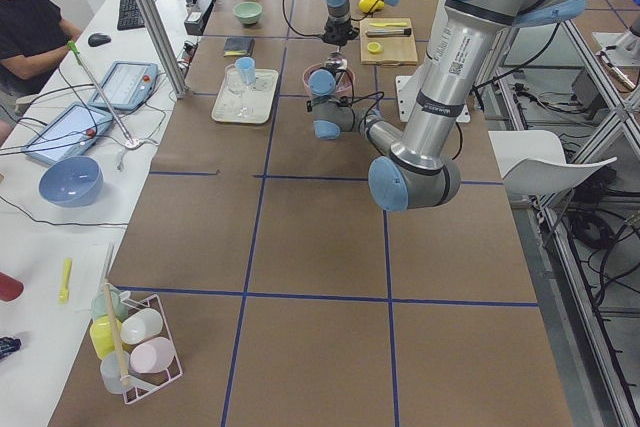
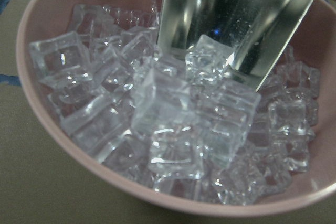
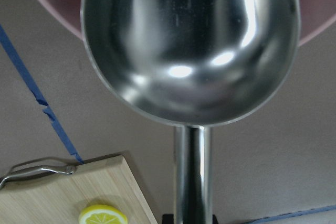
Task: Put ice in cup with scoop
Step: 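Dig the scoop into the ice cubes and lift a scoopful with the right gripper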
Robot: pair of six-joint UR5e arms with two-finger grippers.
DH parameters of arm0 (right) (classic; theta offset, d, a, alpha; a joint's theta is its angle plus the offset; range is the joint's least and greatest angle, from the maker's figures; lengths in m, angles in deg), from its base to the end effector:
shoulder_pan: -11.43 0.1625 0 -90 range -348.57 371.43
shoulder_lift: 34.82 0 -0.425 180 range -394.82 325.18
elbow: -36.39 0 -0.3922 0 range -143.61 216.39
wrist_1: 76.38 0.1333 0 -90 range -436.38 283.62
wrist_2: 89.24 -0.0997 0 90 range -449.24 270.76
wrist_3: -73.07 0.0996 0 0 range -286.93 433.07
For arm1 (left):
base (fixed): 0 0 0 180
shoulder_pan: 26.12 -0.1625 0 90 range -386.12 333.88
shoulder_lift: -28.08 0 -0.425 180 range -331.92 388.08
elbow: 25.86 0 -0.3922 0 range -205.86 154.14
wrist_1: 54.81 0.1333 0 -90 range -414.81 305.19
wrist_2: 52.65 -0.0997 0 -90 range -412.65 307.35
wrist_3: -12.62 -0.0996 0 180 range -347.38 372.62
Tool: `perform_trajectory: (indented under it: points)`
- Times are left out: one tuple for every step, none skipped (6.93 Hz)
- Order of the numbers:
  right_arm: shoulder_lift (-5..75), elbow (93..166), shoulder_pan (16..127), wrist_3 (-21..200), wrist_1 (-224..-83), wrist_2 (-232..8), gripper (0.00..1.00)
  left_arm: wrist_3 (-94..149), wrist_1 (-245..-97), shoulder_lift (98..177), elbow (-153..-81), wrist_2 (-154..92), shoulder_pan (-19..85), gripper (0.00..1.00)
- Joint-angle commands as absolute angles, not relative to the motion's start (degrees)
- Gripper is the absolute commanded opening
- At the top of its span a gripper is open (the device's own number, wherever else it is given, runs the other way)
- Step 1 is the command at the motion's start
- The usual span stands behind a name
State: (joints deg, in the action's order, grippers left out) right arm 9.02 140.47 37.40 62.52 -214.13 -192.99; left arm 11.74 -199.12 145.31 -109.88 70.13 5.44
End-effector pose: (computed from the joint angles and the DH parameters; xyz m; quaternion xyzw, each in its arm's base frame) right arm -0.5089 -0.3698 0.1893 0.0429 -0.1549 -0.6083 0.7773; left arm 0.5259 -0.4162 0.3226 0.4078 0.4784 0.5254 0.5734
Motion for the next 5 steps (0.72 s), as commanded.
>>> perform_trajectory:
  points:
    - [9.56, 140.19, 38.31, 62.61, -213.58, -195.57, 0.0, 11.74, -199.12, 145.58, -109.97, 70.13, 5.44, 1.0]
    - [9.91, 138.79, 38.49, 63.4, -209.66, -198.11, 0.0, 11.74, -199.21, 145.59, -109.97, 70.13, 5.44, 1.0]
    - [11.04, 138.43, 38.67, 63.58, -207.88, -199.18, 0.0, 11.74, -199.21, 145.59, -110.06, 70.13, 5.44, 1.0]
    - [11.4, 138.43, 39.02, 63.58, -206.73, -199.8, 0.0, 11.82, -199.38, 145.67, -110.06, 70.13, 5.44, 1.0]
    - [11.49, 138.77, 39.46, 63.67, -206.37, -200.94, 0.0, 11.74, -199.39, 145.67, -110.14, 70.22, 5.44, 1.0]
